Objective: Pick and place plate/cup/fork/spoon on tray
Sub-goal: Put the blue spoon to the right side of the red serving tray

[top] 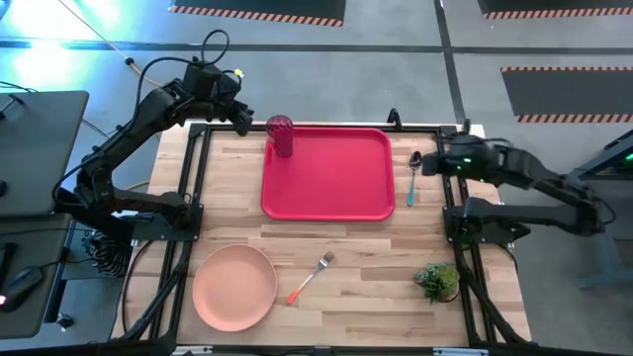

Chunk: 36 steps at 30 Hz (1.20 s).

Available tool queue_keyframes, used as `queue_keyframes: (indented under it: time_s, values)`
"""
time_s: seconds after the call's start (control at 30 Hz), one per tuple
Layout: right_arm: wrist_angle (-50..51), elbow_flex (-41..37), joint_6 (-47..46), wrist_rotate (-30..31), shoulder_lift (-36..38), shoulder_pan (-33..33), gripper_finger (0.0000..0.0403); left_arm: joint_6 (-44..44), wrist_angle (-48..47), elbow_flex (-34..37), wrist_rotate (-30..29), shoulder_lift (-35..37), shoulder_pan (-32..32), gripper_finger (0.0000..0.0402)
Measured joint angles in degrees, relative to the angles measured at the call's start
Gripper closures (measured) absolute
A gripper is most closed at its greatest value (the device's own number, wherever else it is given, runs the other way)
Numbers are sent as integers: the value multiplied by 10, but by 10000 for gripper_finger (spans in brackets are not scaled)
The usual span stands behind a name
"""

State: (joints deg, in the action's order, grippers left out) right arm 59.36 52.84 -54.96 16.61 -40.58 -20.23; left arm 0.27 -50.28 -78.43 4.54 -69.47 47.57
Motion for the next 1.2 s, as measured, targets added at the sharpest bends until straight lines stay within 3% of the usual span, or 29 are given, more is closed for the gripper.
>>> queue_keyframes:
  time_s: [0.3, 0.63, 0.93, 1.2]
  values:
    - [39, 5, -121, -59, -117, 0, 293, 0, 0, 0, 0, 0, 0, 277]
    - [39, -66, -211, -58, -150, -3, 293, 0, 0, 0, 0, 0, 0, 277]
    - [-24, -144, -211, -61, -150, -41, 293, 0, 0, 0, 0, 0, 0, 277]
    - [-93, -187, -154, -50, -150, -108, 293, 0, 0, 0, 0, 0, 0, 277]
